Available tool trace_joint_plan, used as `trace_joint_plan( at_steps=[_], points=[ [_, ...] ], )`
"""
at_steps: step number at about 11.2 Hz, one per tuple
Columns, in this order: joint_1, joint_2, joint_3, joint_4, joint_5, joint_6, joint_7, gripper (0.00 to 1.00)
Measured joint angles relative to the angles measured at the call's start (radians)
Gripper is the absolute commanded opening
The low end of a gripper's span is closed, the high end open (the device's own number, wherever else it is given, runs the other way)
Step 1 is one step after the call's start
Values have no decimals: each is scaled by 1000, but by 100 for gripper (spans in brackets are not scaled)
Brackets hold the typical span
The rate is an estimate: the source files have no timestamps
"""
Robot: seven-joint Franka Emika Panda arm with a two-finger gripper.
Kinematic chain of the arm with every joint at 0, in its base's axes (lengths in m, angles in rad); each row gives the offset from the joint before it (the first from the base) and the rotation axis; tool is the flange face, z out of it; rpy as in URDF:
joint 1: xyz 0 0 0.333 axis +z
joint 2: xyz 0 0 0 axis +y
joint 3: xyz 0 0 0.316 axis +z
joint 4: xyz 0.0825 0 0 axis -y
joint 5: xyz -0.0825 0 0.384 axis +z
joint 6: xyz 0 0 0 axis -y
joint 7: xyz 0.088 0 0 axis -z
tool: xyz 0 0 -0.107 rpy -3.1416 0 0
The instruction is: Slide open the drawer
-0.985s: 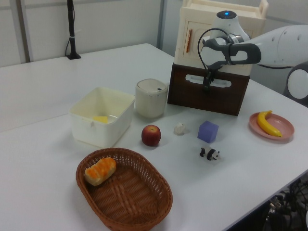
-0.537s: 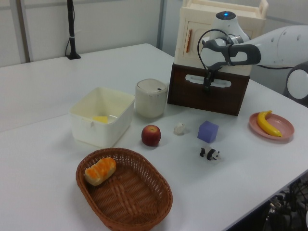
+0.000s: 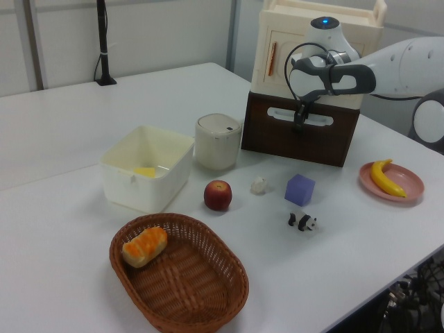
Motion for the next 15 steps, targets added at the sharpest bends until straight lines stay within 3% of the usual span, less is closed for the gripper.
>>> trace_joint_plan(
  at_steps=[4,8,9,15],
  points=[
    [0,0,0,0,0,0,0,42],
    [0,1,0,0,-2,1,0,18],
    [0,1,0,1,-2,1,0,16],
    [0,2,1,2,-5,4,-15,13]
  ],
)
